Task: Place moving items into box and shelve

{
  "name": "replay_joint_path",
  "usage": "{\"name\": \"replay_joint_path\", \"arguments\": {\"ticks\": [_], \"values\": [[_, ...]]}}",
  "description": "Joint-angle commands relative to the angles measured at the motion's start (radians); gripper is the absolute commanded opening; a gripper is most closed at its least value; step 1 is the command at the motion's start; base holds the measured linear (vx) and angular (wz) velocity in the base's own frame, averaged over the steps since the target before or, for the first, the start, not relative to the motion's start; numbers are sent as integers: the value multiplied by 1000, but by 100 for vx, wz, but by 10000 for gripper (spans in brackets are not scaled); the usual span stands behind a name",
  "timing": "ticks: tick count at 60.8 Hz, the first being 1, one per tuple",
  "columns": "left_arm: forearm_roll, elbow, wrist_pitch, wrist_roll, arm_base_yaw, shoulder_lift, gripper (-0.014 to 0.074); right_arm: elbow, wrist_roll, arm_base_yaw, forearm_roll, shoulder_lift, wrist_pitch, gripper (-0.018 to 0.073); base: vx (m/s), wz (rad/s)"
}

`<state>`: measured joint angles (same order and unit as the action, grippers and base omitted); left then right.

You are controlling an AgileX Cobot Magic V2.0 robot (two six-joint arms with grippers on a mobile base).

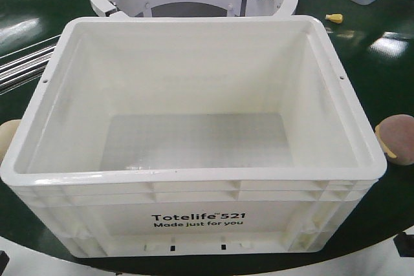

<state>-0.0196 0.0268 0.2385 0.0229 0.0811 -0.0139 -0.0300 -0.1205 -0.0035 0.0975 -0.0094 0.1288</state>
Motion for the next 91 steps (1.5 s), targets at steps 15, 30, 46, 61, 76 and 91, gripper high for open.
{"name": "replay_joint_path", "arguments": {"ticks": [15, 30, 46, 61, 76, 91], "values": [[166, 12, -276, 180, 7, -11, -6, -14, -2, 1, -4, -13, -96, -8, 0, 0], [171, 10, -417, 164, 7, -11, -6, -14, -2, 1, 15, -13, -155, -8, 0, 0], [94, 4, -687, -245, 7, -11, -6, 103, -36, 1, -9, -13, -204, -6, 0, 0], [96, -239, -588, -225, 7, 0, -6, 407, -49, 0, -24, 122, -83, -4, 0, 0], [94, -621, -349, -104, 7, 278, -6, 710, -75, 0, -79, 455, -115, -4, 0, 0], [121, -814, -327, 2, 7, 636, -6, 791, -66, 0, -89, 724, -269, -4, 0, 0]]}}
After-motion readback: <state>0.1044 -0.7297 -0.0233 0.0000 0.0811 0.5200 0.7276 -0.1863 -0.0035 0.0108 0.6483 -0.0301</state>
